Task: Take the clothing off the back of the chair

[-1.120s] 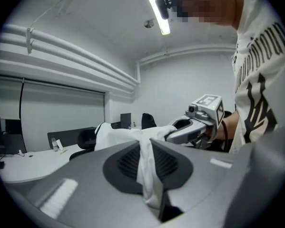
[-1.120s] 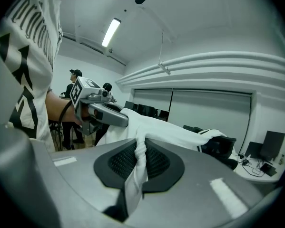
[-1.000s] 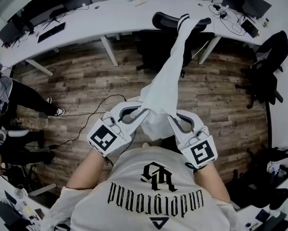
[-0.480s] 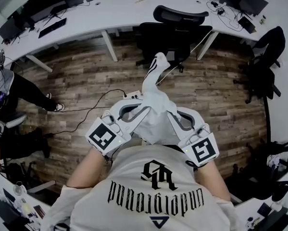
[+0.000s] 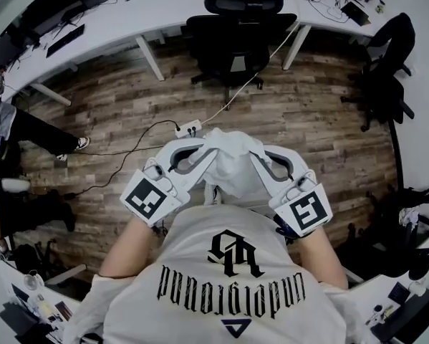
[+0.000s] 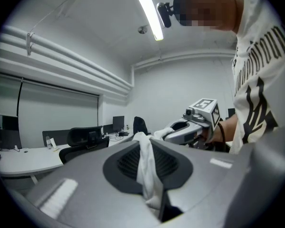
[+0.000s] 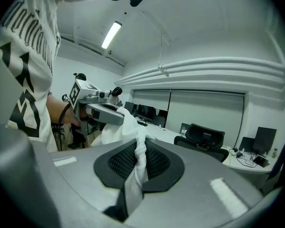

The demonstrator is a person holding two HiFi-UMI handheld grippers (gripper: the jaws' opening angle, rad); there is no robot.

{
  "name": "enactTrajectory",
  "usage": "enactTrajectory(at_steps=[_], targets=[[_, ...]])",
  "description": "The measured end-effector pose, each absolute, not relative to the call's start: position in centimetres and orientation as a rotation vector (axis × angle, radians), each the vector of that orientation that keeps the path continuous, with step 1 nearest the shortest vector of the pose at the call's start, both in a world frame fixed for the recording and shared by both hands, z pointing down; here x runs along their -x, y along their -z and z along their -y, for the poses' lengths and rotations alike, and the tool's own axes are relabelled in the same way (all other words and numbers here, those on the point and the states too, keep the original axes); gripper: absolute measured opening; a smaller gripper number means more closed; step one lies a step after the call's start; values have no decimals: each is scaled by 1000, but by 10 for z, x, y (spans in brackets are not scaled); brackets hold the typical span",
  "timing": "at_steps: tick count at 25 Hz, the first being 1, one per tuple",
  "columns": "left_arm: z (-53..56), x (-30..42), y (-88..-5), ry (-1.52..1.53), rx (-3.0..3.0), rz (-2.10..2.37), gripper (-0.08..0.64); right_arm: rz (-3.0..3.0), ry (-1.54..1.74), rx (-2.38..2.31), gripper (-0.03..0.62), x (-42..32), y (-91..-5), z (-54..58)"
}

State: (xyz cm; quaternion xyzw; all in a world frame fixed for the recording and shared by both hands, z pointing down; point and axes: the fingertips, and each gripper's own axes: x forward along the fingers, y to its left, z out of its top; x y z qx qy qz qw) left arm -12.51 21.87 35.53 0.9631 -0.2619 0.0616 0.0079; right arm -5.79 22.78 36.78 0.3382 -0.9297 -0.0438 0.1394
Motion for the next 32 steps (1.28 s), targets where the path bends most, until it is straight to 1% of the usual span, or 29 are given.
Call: enactTrajectory(at_steps=[18,22,32], targets=[[-285,51,-366,-219,-2994,760,72,2665,52,-1014,26,-27,-383,-304],[-282,44,-364,-197,-3073,769,72,2664,68,-1014,27,-36,-381,-306],[-265,35,-363,-223,-3020,711,72,2653,46,-1075,27,-43,-380,-284]])
